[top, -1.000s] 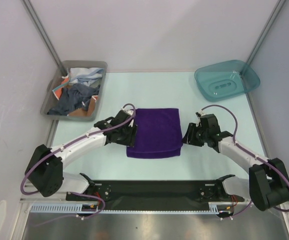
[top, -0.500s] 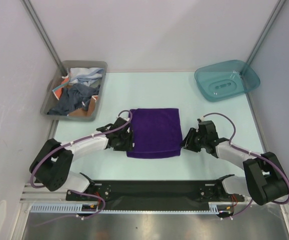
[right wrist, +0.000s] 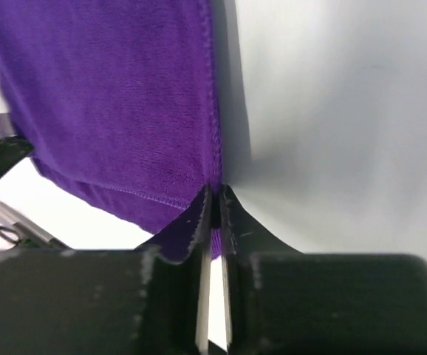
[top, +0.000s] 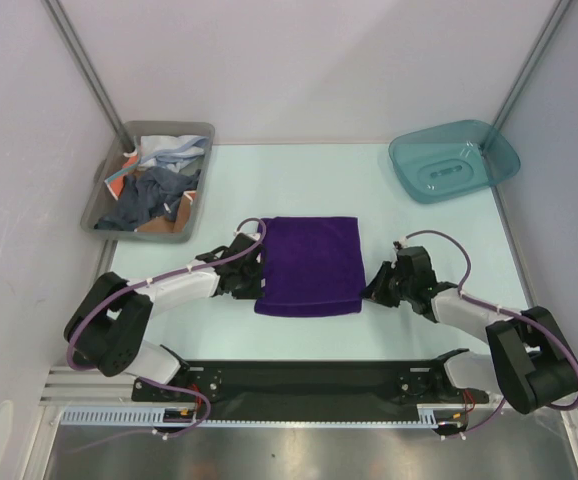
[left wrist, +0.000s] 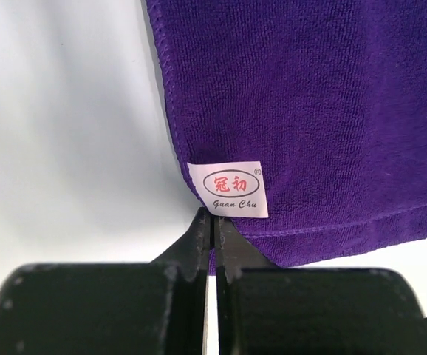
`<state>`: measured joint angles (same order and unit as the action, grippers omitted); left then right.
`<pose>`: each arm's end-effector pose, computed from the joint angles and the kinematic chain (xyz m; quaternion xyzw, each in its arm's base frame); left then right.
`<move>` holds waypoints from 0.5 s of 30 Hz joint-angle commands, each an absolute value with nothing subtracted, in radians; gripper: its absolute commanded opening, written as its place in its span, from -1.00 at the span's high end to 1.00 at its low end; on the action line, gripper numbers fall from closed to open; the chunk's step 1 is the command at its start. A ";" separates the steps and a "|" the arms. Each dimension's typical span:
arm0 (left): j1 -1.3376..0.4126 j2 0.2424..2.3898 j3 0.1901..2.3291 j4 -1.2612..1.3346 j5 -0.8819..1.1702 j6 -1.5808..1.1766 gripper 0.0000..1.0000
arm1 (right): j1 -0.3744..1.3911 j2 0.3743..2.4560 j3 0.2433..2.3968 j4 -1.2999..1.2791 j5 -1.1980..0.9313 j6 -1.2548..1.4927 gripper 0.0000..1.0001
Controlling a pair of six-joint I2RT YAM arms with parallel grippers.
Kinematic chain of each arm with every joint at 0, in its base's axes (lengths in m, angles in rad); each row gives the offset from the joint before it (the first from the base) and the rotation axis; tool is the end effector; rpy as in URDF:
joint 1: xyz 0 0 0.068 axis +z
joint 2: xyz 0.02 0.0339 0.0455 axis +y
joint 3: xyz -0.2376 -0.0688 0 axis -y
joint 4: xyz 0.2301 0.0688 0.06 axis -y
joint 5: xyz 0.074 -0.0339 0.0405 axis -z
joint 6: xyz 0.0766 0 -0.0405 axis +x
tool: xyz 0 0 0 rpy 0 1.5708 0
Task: Fold and stack the towels
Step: Fold the towel
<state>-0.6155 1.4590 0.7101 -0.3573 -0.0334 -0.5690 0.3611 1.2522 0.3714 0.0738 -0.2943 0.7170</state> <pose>0.2222 -0.1540 0.1023 0.0188 0.9728 -0.1150 0.2000 0.2169 0.1057 0.0935 0.1087 0.9131 0.3060 0.2465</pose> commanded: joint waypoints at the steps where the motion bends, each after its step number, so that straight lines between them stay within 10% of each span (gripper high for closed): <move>1: -0.603 1.450 0.713 -0.397 -0.077 -0.577 0.99 | 0.367 1.215 0.475 -0.085 -0.184 0.626 0.89; 4: -0.603 1.437 0.709 -0.402 -0.075 -0.586 0.99 | 0.382 1.204 0.531 -0.204 -0.129 0.597 0.89; 9: -0.603 1.450 0.706 -0.406 -0.074 -0.588 0.99 | 0.452 1.209 0.505 -0.193 -0.117 0.627 0.25; 15: -0.603 1.443 0.710 -0.434 -0.107 -0.592 1.00 | 0.453 1.197 0.503 -0.210 -0.127 0.618 0.44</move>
<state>-0.6151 1.4567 0.7101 -0.3645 -0.0414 -0.5846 0.4500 1.2205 0.4900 -0.1814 -0.1455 0.6304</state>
